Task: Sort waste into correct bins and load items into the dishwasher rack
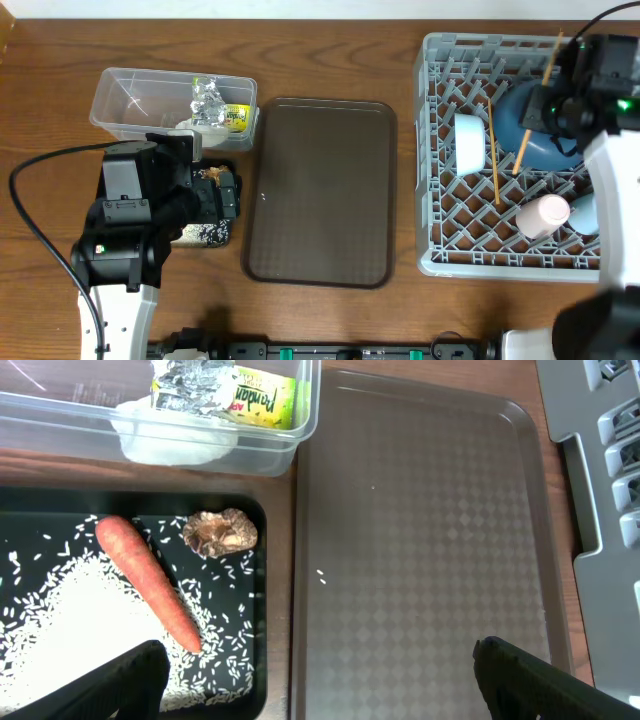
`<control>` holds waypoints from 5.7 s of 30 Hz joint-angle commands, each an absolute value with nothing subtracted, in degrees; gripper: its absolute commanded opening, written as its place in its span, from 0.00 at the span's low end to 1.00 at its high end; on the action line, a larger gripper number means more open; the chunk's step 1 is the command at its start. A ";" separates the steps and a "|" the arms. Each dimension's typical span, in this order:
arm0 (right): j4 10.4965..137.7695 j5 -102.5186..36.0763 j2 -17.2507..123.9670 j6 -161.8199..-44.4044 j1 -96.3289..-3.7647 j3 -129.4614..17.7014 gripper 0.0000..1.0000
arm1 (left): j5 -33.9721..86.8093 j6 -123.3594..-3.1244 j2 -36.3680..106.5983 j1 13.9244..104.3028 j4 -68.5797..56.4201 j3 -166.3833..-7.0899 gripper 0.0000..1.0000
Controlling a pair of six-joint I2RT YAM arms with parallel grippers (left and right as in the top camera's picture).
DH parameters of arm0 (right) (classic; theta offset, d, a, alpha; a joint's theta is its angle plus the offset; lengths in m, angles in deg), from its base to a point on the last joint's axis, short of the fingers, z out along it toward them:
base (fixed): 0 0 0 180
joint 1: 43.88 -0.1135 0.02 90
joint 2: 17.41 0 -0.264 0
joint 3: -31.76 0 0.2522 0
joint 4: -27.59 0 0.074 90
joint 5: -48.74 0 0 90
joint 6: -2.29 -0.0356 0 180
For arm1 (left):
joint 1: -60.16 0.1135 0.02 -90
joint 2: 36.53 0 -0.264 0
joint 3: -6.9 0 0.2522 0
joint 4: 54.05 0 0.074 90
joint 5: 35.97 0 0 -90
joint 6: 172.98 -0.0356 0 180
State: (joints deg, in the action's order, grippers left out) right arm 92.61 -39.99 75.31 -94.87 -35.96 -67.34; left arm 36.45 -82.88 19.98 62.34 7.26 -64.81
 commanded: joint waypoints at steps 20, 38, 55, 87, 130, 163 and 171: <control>95.74 -28.42 68.71 -91.37 -41.25 -67.52 0.52 | 37.19 -83.36 19.96 62.27 7.26 -65.60 0.98; 109.38 -27.18 49.09 -90.39 -55.81 -67.50 0.99 | 37.19 -83.36 19.96 62.27 7.24 -65.58 0.98; 104.66 -40.84 36.10 -82.44 -55.57 -64.20 0.99 | 37.19 -83.36 19.96 62.27 7.24 -65.58 0.98; 40.99 -35.64 -17.16 -83.38 -47.46 15.19 0.99 | 37.19 -83.36 19.96 62.27 7.24 -65.60 0.98; 45.14 -35.88 -16.92 -83.35 -46.69 17.68 0.99 | 40.60 -83.65 2.36 62.05 4.27 -55.77 0.98; 45.12 -35.88 -16.92 -83.35 -46.69 17.68 0.99 | 44.45 -86.38 -36.43 61.79 -41.63 -7.09 0.98; 45.14 -35.88 -16.92 -83.35 -46.69 17.68 0.99 | 44.45 -86.38 -36.43 61.79 -38.02 -7.09 0.98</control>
State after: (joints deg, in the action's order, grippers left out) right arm 44.96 -36.12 -16.70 -82.94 -47.43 17.59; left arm 44.23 -86.01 -35.95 62.12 -40.71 -7.26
